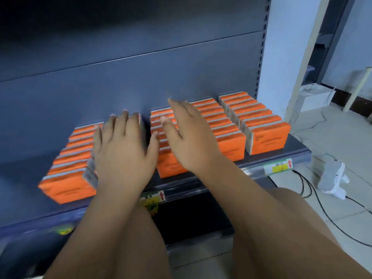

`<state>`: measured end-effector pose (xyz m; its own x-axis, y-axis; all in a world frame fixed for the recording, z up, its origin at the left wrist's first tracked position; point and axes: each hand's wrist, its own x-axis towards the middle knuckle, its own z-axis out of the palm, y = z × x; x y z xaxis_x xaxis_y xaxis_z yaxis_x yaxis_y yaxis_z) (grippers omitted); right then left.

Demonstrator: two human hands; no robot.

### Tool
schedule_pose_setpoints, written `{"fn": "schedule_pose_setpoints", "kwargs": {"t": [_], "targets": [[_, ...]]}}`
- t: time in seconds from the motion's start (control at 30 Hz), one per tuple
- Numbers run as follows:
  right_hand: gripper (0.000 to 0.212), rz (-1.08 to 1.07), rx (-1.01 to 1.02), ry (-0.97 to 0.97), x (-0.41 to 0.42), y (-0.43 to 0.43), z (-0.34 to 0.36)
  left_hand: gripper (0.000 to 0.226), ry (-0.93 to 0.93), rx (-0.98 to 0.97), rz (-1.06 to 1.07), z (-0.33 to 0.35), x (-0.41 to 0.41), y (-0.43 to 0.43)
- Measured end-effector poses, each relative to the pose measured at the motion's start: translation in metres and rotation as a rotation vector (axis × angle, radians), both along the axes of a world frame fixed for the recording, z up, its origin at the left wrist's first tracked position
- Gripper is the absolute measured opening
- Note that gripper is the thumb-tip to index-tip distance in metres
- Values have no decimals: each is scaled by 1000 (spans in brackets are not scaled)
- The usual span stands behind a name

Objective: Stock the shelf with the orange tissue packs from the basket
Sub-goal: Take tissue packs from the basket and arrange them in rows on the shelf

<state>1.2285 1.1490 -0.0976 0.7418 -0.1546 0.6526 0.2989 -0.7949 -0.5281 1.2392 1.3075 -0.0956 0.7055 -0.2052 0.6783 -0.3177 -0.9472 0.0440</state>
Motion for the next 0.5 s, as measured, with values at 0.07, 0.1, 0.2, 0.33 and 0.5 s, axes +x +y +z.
{"fn": "schedule_pose_setpoints", "kwargs": {"t": [0.07,0.1,0.2,0.33,0.5], "targets": [[55,63,-20,25,4,40,-2,67,-4,-45,137,-4,-11,43],[55,104,-30,31,4,61,-3,67,-5,-71,198,-8,-17,65],[54,255,-48,25,-4,129,-5,69,14,-109,375,-22,-44,135],[56,448,-82,23,-28,236,-17,70,30,-163,621,-45,-94,223],[60,708,-222,114,-74,358,-54,74,95,-234,864,-90,-163,309]]}}
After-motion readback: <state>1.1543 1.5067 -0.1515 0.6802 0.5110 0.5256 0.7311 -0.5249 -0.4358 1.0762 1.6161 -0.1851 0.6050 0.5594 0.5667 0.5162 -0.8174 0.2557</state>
